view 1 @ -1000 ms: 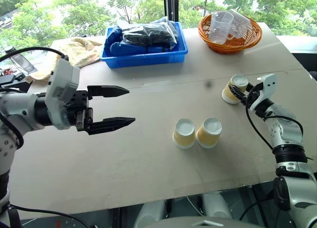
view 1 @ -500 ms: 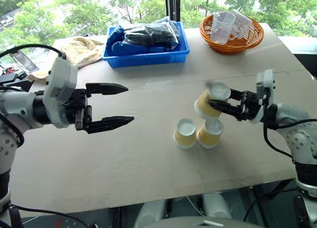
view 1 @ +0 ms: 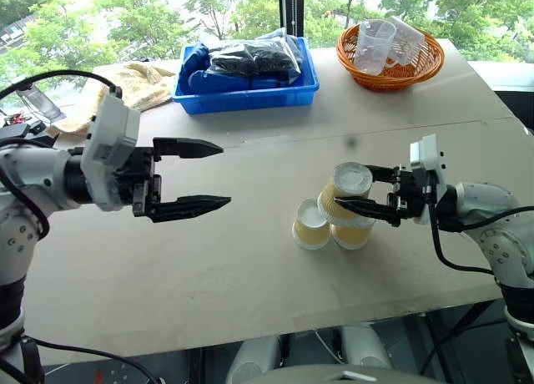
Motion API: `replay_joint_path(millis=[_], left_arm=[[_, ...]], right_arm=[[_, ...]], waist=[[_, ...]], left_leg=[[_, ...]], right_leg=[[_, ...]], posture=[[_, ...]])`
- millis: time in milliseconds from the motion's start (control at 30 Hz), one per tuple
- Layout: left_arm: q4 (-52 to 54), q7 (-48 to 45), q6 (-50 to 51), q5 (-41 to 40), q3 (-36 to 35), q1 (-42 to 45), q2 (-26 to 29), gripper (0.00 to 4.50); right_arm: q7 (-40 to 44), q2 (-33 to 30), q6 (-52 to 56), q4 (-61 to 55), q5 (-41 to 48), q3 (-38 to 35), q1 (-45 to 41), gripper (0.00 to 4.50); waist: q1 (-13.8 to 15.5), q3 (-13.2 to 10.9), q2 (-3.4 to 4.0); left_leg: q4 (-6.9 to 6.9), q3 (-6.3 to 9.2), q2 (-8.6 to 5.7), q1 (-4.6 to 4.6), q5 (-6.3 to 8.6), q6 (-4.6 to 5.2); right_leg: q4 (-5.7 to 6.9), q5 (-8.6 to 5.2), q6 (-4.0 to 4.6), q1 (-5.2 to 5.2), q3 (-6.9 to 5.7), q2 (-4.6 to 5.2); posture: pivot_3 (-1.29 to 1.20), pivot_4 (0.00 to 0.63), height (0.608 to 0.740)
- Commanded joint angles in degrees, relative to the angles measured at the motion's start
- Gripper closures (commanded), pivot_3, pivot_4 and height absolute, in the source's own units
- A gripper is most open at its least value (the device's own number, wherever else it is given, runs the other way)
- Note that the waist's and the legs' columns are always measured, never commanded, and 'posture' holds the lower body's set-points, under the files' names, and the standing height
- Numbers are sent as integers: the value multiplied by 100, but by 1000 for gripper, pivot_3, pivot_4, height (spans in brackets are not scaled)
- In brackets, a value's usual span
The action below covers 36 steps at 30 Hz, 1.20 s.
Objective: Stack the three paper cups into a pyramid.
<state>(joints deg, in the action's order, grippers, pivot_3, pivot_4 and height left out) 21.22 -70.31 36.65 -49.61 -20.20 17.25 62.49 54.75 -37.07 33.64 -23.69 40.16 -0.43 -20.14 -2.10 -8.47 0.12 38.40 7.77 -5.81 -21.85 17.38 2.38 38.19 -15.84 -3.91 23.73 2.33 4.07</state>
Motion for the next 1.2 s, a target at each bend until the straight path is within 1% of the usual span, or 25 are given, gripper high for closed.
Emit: replay_joint_path(millis=[33,200,367,500,633,700,767,833,867,967,1033,1067,1133,1200], left_arm=[[24,-48,-50,-6,-98,82,51,0],[32,-44,-42,-8,-91,71,48,0],[52,-37,-26,-23,-87,47,34,0],[63,13,6,-53,-39,2,-49,0],[86,23,44,-6,-19,-244,-145,0],[128,46,-140,219,84,-628,-322,0],[190,130,-312,379,175,-907,-517,0],[281,496,-531,571,414,-1254,-1071,0],[335,654,-698,790,561,-1456,-1282,0],[181,1265,-1426,1853,1015,-1924,-1796,0],[-23,1839,-1949,2470,1182,-2142,-2238,0],[-118,2134,-2235,2763,1298,-2411,-2524,0],[-319,2299,-2620,3129,1467,-2768,-2754,0],[-486,2279,-2941,3273,1516,-2836,-2850,0]], right_arm=[[72,-64,37,-201,99,-26,8,18],[85,-65,121,-224,260,-130,-12,18],[161,-418,258,-322,553,-612,132,18],[390,-1085,623,-593,938,-1083,566,18],[676,-1496,531,-724,1001,-1791,1400,18],[912,-1419,114,-543,759,-2136,1985,18],[996,-1303,-222,-347,565,-2273,2312,18],[1026,-1019,-930,104,58,-2172,2558,18],[999,-826,-1267,347,-136,-2146,2624,18],[964,-372,-2170,992,-684,-2012,2709,18],[828,-110,-2651,1395,-1026,-1926,2700,18],[821,16,-2912,1733,-1197,-1829,2638,18],[862,190,-3273,2312,-1349,-1706,2433,18],[978,253,-3550,2728,-1439,-1631,2273,18]], waist=[[-1,0,0],[-3,0,0],[4,0,0],[41,0,0],[57,1,-2],[84,2,-2],[104,2,-2],[119,7,-4],[130,10,-9],[141,10,-13],[156,11,-13],[151,11,-13],[133,17,-13],[131,16,-13]], left_leg=[[0,0,0,0,0,0],[0,-1,0,0,0,0],[0,-1,0,-1,0,0],[-1,2,0,-3,0,0],[0,-1,1,0,0,0],[-1,-2,1,1,0,1],[-3,-6,1,4,1,1],[3,-8,1,5,0,1],[2,-10,1,13,0,1],[9,-10,1,16,0,1],[10,-11,0,21,0,1],[13,-11,1,20,0,0],[10,-20,1,30,-2,-3],[10,-26,1,34,-2,-2]], right_leg=[[0,0,0,0,0,0],[0,0,0,0,0,0],[0,0,0,0,0,1],[-2,0,0,0,0,1],[-2,0,0,-2,1,0],[-2,0,0,-4,3,2],[-3,0,0,-8,4,2],[1,0,0,-9,5,1],[0,2,-1,-18,7,2],[7,3,1,-22,13,1],[14,4,1,-23,15,1],[21,4,2,-21,15,1],[26,5,4,-22,15,-1],[30,5,3,-21,18,-2]], posture=[[0,150,740],[0,150,740],[0,150,740],[0,150,740],[0,150,740],[0,150,740],[0,150,740],[0,150,740],[0,150,740],[0,150,740],[0,150,740],[0,150,740],[0,150,740],[0,150,740]])
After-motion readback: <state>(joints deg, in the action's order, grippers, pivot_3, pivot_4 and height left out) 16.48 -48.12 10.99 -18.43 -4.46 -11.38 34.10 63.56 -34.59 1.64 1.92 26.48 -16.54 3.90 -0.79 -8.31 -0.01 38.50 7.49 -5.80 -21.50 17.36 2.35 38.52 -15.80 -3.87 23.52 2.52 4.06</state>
